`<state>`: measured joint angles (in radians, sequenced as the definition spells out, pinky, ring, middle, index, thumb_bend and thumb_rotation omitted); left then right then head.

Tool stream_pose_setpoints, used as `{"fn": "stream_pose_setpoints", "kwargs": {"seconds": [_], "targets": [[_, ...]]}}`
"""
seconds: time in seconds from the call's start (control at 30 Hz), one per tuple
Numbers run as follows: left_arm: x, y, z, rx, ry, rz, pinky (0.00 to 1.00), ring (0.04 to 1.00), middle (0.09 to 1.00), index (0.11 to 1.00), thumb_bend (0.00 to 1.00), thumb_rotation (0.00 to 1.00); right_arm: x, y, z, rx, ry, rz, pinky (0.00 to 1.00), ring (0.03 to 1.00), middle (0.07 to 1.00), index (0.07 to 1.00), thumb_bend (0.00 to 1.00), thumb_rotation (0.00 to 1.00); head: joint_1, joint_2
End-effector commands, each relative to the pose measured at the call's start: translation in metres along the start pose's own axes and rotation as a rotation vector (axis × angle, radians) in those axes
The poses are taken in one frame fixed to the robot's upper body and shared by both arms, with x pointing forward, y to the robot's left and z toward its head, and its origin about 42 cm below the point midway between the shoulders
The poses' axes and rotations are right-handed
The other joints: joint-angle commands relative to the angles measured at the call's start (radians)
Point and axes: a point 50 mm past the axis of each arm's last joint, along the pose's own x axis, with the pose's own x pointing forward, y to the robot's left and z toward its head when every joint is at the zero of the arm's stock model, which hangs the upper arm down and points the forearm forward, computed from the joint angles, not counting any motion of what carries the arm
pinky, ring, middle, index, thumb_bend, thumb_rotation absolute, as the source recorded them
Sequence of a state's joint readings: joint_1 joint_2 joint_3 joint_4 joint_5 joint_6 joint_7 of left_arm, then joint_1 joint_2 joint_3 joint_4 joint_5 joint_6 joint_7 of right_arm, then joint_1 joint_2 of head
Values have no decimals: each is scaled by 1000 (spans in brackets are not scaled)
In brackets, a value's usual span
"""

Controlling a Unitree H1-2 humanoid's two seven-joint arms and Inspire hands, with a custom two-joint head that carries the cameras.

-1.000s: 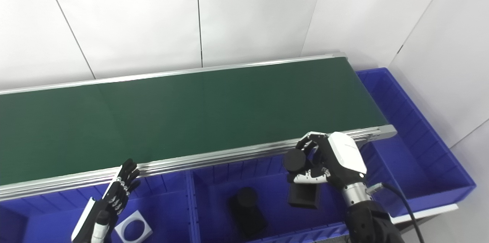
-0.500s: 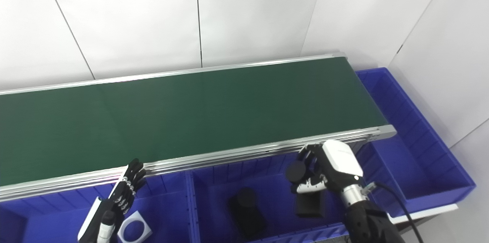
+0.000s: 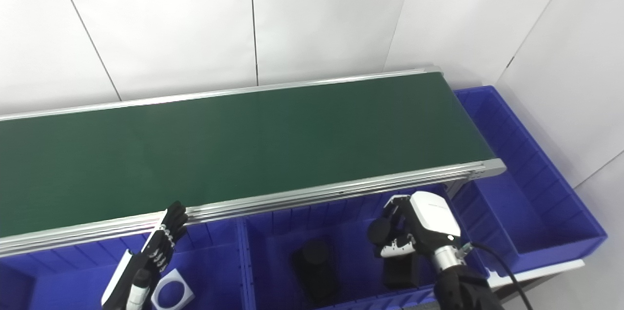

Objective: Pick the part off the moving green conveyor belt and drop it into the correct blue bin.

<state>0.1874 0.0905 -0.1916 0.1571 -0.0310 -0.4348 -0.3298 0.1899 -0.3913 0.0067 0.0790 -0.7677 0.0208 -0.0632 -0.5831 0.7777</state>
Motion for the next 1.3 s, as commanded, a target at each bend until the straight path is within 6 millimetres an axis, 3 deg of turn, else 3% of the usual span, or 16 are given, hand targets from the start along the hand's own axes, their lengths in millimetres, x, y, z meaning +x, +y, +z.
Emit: {"fn": "stream_pose_setpoints", "kwargs": {"seconds": [0.0,0.17,0.2,0.27,0.43,0.67,0.93,0.97,1.03,1.1,1.17,1.27], "targets": [[8,0,15,16,-85,-5,975,987,1000,993,783,1000,3,-7,0,15,-3,-54,353,426,443,539,520,6,1,1],[7,5,16,20,-88,-1,992,992,1000,991,784,1000,5,1,6,33,-9,-48,372,445,446,549,519,13,14,6],[7,6,16,26,-88,1,987,989,1000,991,779,1000,6,2,8,33,-15,-49,400,477,530,544,579,141,17,5],[8,7,17,32,-92,3,980,986,1000,990,777,1000,7,4,11,36,-17,-45,449,548,627,652,800,331,19,4],[11,10,20,44,-104,-2,978,987,1000,992,765,1000,7,7,10,56,-21,-51,578,652,713,718,916,435,19,3],[15,11,30,65,-137,-21,969,986,1000,996,780,1000,4,8,6,67,-9,-51,683,756,789,774,926,493,29,0],[10,9,30,70,-131,-11,979,989,1000,995,778,1000,6,4,15,82,-27,-58,646,745,784,765,905,514,50,-1],[10,8,30,71,-132,-9,979,989,1000,995,778,1000,4,1,20,97,-42,-69,641,742,783,765,905,516,63,1],[8,6,31,68,-135,-6,978,988,1000,992,778,1000,-1,-5,30,143,-75,-94,516,639,736,759,917,530,91,6],[8,4,32,68,-137,-1,979,988,1000,990,783,1000,-10,-13,45,220,-117,-123,488,609,721,759,920,540,124,11],[8,1,33,69,-139,-3,984,989,1000,991,790,1000,-19,-19,57,271,-153,-138,486,602,715,764,913,575,163,17],[11,-2,30,64,-130,-20,997,998,1000,998,835,1000,-35,-20,84,449,-330,-206,554,664,721,736,846,588,240,28]]}}
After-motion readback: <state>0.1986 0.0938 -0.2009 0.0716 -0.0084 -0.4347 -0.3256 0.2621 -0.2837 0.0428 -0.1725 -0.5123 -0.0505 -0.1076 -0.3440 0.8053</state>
